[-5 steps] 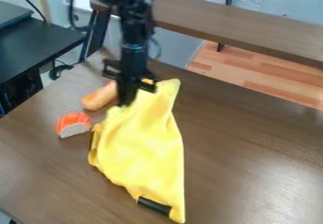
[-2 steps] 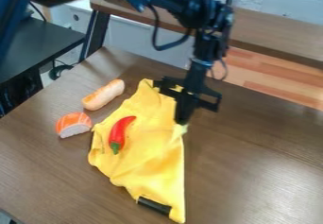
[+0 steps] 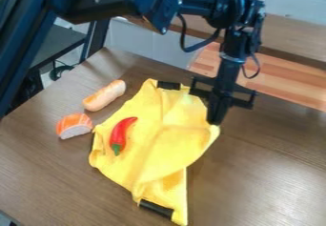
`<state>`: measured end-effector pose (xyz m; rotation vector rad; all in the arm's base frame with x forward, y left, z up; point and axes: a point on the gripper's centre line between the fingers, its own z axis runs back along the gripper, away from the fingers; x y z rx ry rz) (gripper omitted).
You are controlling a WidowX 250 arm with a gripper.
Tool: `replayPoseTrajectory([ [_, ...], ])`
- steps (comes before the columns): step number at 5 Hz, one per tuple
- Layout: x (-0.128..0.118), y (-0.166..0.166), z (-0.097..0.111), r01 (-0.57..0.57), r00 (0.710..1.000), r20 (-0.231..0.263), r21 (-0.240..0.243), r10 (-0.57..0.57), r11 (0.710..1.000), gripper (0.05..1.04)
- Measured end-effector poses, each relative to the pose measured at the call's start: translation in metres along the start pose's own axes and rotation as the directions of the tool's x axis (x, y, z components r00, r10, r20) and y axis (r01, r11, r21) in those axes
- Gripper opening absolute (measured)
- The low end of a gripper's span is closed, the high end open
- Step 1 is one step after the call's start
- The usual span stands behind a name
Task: Unfold the cloth from left to right
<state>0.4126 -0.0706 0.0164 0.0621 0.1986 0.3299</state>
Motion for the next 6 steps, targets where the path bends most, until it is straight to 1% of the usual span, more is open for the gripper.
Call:
replayPoseTrajectory([
  [1,0.007,-0.022,0.011,-0.023,1.0,0.006,-0.077,0.024,0.997,0.051],
  [2,0.012,-0.037,0.016,-0.041,0.999,-0.018,-0.144,0.038,0.989,0.051],
  [3,0.018,-0.047,0.021,-0.034,0.999,0.016,-0.208,0.038,0.978,0.051],
  [4,0.027,-0.057,0.023,-0.04,0.995,0.073,-0.262,0.062,0.964,0.051],
  [5,0.027,-0.065,0.024,-0.038,0.995,0.079,-0.296,0.064,0.954,0.051],
  [6,0.031,-0.073,0.027,-0.024,0.991,0.12,-0.319,0.066,0.947,0.07],
])
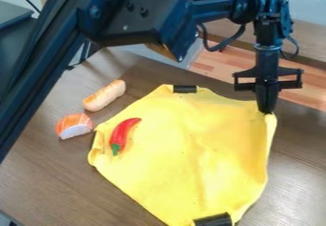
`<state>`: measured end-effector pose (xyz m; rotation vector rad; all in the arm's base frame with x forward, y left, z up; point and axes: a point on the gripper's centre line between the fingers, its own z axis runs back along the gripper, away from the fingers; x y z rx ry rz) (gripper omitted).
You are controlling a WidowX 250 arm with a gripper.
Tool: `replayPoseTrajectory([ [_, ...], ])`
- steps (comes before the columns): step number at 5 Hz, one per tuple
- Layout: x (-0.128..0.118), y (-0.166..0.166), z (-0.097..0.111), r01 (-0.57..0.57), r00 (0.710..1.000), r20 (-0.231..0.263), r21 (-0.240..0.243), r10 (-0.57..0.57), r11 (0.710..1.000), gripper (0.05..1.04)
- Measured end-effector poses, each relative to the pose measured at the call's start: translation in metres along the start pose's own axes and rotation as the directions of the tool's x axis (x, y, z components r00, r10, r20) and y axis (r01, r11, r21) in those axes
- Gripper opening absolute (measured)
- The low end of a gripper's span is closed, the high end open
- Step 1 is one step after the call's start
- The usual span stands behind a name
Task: Unfold the cloth from left to right
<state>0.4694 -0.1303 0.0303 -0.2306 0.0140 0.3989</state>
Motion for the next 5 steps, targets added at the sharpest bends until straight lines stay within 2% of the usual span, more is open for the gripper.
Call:
replayPoseTrajectory([
  [1,0.005,-0.007,-0.001,0.013,0.999,0.045,-0.025,-0.012,1.0,0.215],
  [2,0.003,-0.006,-0.009,0.012,0.999,0.041,-0.032,-0.01,0.999,0.468],
  [3,0.0,-0.01,0.004,0.051,0.996,0.07,-0.071,-0.046,0.996,0.794],
  [4,-0.005,-0.016,0.028,0.108,0.988,0.12,-0.108,-0.095,0.988,0.989],
  [5,-0.012,-0.009,0.073,0.149,0.98,0.151,-0.114,-0.131,0.982,1.0],
])
